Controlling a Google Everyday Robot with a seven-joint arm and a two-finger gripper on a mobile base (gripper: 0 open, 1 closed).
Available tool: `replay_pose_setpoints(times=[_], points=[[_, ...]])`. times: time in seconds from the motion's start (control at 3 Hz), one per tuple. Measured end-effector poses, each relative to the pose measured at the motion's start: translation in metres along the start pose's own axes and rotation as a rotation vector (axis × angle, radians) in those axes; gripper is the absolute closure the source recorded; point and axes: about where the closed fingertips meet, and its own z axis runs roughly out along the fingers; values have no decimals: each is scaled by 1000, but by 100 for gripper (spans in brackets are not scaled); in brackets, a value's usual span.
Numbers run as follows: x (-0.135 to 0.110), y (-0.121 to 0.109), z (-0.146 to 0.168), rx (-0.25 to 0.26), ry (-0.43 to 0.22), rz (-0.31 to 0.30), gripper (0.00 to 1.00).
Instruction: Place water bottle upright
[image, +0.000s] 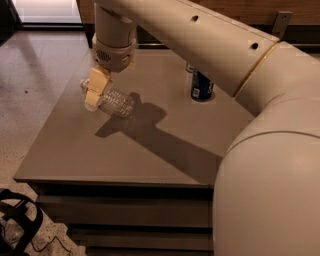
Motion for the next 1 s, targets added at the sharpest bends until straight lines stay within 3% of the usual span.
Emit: replay_pose_setpoints(times=[0.33,1.0], points=[[-1,0,1,0,1,0,0],[-49,-23,26,53,118,-13,0]])
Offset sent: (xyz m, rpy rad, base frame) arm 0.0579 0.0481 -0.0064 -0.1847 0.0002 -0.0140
